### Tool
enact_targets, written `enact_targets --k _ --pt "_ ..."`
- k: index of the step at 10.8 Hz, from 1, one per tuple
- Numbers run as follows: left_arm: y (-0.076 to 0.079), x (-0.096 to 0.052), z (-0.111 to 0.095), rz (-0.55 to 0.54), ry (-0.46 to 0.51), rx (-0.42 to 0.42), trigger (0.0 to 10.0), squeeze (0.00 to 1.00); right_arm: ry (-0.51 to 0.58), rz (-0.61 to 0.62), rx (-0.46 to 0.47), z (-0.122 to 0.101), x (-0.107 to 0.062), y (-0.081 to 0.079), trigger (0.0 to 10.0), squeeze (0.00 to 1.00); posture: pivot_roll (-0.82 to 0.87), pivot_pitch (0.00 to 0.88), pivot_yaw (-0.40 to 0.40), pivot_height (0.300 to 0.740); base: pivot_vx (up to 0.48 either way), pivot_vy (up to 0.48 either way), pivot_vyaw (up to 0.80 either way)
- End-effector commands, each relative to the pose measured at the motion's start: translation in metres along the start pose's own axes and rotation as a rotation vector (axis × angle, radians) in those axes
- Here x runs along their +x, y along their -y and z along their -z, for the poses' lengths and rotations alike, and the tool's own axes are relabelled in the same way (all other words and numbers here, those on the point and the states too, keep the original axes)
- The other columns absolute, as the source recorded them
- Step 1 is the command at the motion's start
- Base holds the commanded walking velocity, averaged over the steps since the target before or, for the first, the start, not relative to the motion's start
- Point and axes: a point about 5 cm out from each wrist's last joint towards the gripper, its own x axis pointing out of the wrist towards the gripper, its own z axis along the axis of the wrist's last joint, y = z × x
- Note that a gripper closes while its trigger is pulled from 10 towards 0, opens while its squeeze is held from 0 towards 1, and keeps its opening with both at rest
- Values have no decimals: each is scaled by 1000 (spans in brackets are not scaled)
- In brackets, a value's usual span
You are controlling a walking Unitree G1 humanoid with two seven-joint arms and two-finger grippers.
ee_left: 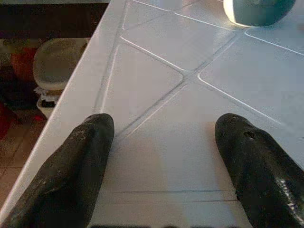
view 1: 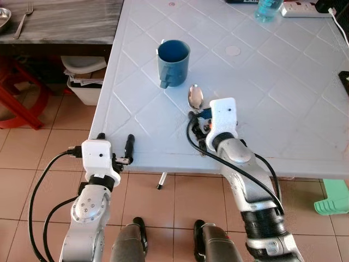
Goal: Setting the table
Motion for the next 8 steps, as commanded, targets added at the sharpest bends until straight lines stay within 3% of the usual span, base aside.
enact_targets --k 1,2,8 --pt "2 -3 7 19 -42 -2 10000 0 -42 -33 7 6 2 -9 4941 0 32 264 12 740 0 0 0" --pt "3 -3 7 19 -44 -5 10000 0 -71 -23 23 10 2 -6 0 0 33 265 9 740 0 0 0" --pt "5 -2 9 49 -62 -20 10000 0 -246 -47 46 40 -3 -5 0 0 30 269 9 740 0 0 0"
